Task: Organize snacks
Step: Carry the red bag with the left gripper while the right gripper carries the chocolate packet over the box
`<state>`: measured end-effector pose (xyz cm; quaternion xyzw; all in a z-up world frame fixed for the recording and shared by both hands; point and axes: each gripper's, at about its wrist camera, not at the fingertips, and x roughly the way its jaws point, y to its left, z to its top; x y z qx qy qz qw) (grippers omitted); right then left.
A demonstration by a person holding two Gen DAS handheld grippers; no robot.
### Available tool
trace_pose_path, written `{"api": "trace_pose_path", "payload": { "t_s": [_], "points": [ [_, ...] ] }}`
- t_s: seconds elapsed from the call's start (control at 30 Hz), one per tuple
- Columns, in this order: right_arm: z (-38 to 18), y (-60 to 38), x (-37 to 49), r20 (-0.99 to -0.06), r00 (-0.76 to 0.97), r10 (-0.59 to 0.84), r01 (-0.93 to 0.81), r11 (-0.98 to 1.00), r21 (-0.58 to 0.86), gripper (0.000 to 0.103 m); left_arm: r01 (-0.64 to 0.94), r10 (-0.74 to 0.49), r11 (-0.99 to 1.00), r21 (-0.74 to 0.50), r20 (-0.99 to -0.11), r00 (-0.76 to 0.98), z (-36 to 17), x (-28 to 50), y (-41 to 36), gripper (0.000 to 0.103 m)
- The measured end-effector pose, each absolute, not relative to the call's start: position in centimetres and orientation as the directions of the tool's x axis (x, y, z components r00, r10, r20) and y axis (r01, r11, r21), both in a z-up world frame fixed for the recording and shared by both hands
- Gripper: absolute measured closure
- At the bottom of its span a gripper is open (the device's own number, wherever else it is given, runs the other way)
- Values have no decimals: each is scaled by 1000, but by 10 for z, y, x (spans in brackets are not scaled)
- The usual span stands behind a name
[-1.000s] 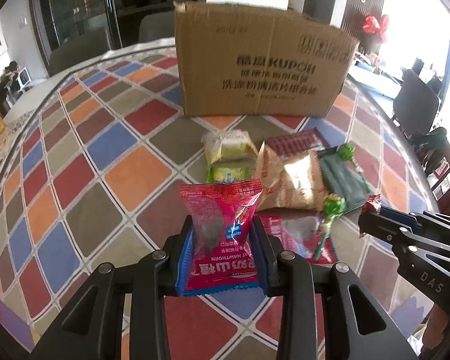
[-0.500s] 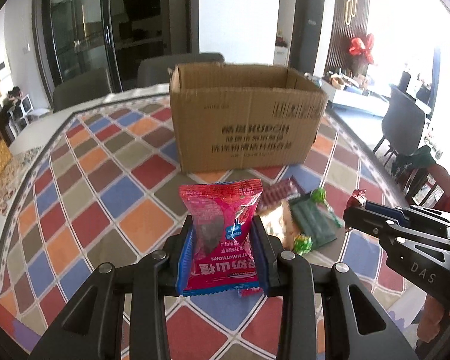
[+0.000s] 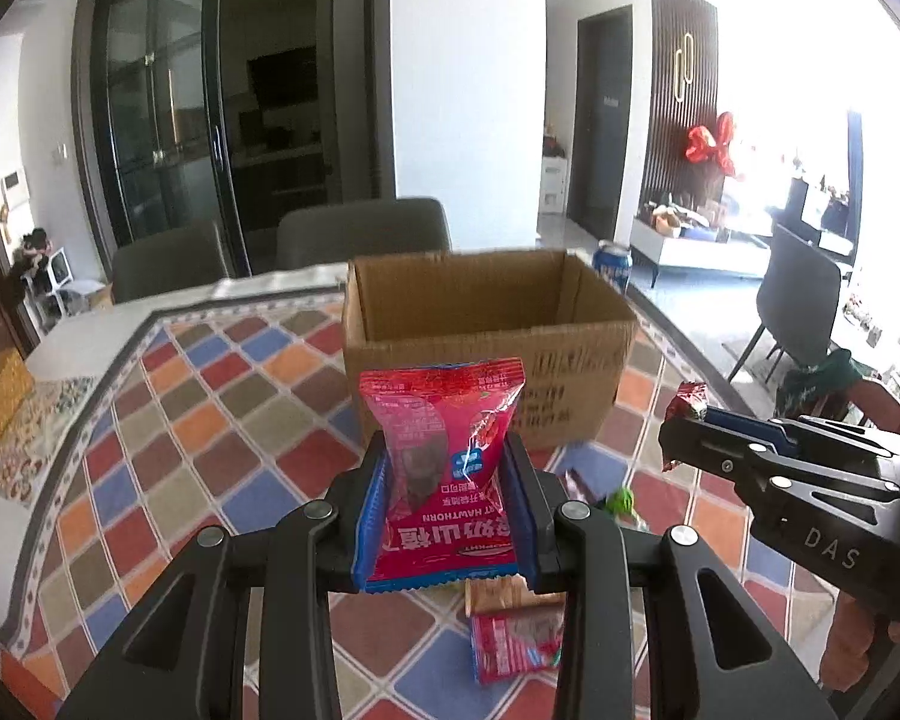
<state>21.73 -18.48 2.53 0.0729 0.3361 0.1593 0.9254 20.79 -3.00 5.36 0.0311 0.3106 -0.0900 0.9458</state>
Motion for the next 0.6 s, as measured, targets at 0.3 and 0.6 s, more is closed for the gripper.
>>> {"api": "trace_pose_path", "payload": {
  "t_s": [0.3, 0.6],
  "points": [
    [52, -183, 240, -548, 764, 340, -261, 940, 220, 85, 187, -140, 982, 32, -542, 829, 77, 228, -32, 68],
    [81, -179, 265, -509, 796, 328, -272, 945, 184, 85, 192, -161, 981, 5, -523, 837, 97, 260, -30, 68]
  ]
}}
